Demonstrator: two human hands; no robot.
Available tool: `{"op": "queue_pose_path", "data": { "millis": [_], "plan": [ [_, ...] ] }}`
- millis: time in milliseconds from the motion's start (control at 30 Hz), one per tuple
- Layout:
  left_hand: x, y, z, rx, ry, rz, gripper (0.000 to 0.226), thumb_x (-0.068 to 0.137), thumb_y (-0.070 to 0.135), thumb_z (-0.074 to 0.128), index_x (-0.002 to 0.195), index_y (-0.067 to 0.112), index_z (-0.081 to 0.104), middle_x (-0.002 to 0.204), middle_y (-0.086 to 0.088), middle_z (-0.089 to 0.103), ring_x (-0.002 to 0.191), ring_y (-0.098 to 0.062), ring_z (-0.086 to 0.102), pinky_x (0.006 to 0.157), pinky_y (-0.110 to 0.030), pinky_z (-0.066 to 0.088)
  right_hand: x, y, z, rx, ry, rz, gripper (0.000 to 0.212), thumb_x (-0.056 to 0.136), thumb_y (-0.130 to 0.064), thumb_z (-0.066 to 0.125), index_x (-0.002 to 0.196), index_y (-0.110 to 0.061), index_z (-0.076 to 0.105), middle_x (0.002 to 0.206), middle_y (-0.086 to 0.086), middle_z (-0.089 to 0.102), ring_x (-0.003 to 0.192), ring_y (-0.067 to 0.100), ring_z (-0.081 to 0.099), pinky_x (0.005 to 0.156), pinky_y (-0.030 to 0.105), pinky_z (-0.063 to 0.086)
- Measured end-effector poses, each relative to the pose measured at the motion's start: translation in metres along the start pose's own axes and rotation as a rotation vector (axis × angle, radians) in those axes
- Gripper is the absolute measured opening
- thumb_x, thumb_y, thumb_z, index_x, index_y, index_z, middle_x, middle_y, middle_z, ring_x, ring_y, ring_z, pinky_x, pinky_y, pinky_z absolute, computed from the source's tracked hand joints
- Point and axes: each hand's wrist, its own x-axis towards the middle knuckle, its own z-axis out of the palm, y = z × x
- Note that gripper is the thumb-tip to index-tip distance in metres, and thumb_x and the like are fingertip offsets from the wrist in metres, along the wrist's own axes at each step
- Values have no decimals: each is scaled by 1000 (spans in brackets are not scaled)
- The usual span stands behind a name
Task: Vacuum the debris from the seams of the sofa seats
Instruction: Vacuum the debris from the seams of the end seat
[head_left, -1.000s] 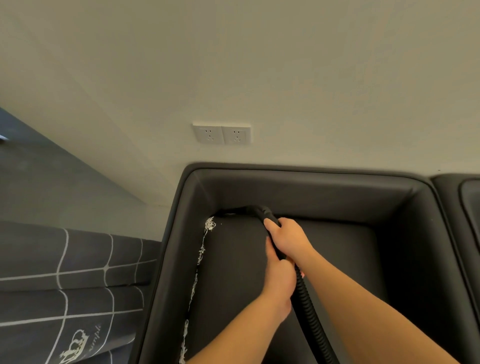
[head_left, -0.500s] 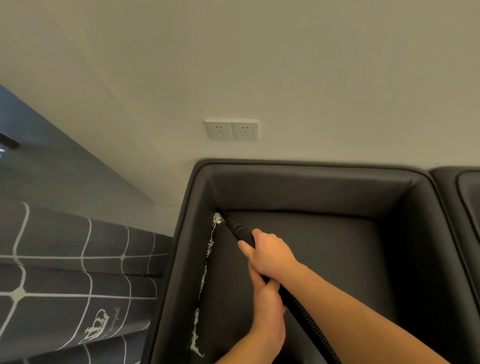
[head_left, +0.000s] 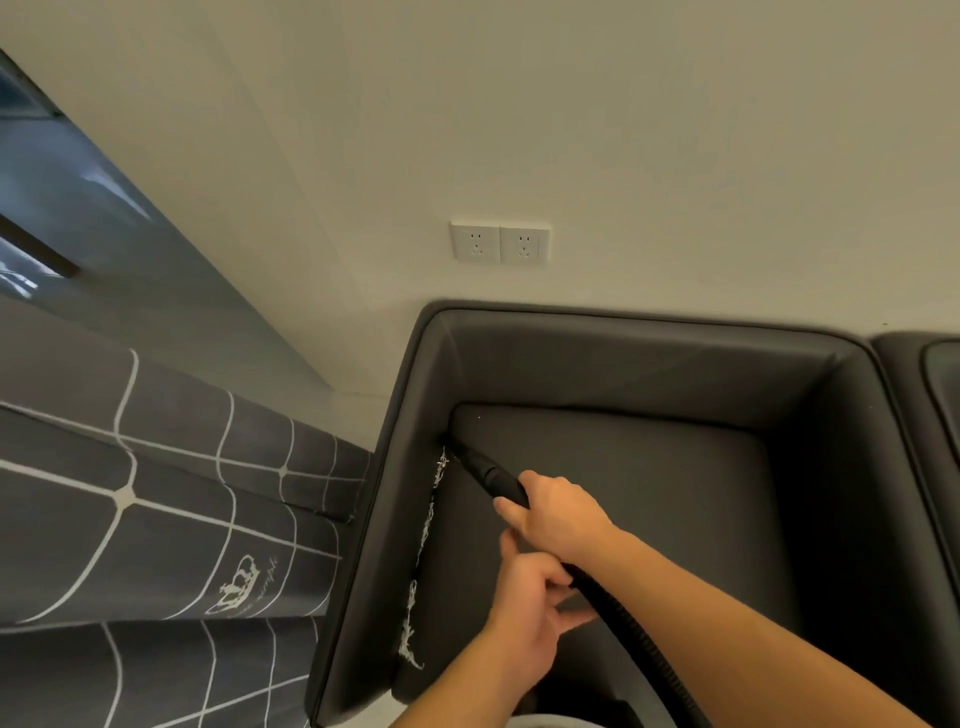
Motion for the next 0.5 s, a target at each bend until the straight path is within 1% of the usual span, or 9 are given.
{"op": "queue_pose_path", "data": {
  "millis": [67, 133, 233, 333, 367, 467, 500],
  "plan": [
    [-1, 1, 5, -3, -29, -5, 77, 80, -14, 41, 139, 36, 44, 109, -18, 71, 100, -38, 70, 86, -62, 57, -4, 5, -7, 31, 7, 20, 39, 98, -55, 49, 97, -17, 55, 88, 4, 66, 80, 26, 65, 68, 38, 51],
    [-3, 3, 13, 11, -51, 1, 73, 84, -11, 44, 140, 36, 44, 106, -18, 71, 96, -35, 70, 87, -60, 58, -7, 11, -16, 95, 33, 47, 38, 97, -54, 51, 92, -16, 57, 84, 2, 65, 77, 23, 64, 63, 34, 46],
    [-4, 6, 22, 59, -83, -5, 70, 89, -7, 48, 139, 41, 44, 114, -18, 71, 100, -34, 71, 86, -56, 59, -11, 19, -26, 174, 100, 92, 38, 98, -52, 52, 81, -17, 53, 76, 1, 62, 66, 18, 58, 55, 33, 39],
    [-3, 11, 30, 93, -103, -19, 73, 92, -5, 50, 145, 43, 41, 114, -13, 72, 101, -30, 71, 80, -50, 60, -10, 26, -30, 180, 174, 134, 42, 98, -51, 50, 77, -15, 48, 74, 3, 61, 63, 19, 55, 53, 33, 37],
    [-1, 12, 32, 104, -108, -22, 73, 93, -5, 50, 147, 43, 40, 115, -12, 72, 102, -29, 71, 82, -51, 60, -8, 27, -31, 184, 187, 149, 43, 99, -51, 50, 77, -14, 48, 74, 3, 60, 63, 19, 55, 53, 33, 37],
    [3, 16, 32, 131, -96, -31, 72, 96, -4, 47, 150, 43, 38, 119, -8, 72, 108, -30, 70, 93, -56, 56, -1, 27, -27, 210, 180, 176, 42, 99, -51, 49, 79, -15, 48, 74, 2, 60, 63, 18, 55, 54, 32, 39],
    [5, 16, 29, 129, -89, -33, 71, 96, -4, 46, 150, 42, 38, 120, -8, 72, 109, -31, 69, 94, -56, 56, 2, 25, -23, 210, 172, 174, 42, 99, -52, 49, 80, -15, 50, 74, 2, 60, 63, 18, 55, 54, 32, 40]
  ]
}}
